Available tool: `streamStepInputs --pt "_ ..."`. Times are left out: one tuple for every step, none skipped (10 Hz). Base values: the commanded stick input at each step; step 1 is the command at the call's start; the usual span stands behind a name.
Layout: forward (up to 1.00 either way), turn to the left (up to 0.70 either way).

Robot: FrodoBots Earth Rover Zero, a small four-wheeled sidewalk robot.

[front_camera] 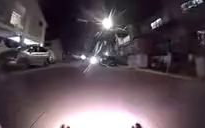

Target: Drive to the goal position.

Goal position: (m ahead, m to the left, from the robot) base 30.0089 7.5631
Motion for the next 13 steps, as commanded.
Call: streamStepInputs --pt "0.85 0.00" --pt "0.85 0.00" --pt "0.85 0.00" --pt "0.85 0.00" --pt "0.85 0.00" --pt "0.85 0.00" --pt "0.85 0.00" --pt "0.85 0.00" --pt "0.85 0.00" --pt "0.85 0.00" --pt "0.85 0.00" --pt "0.85 0.00" --pt "0.85 0.00"
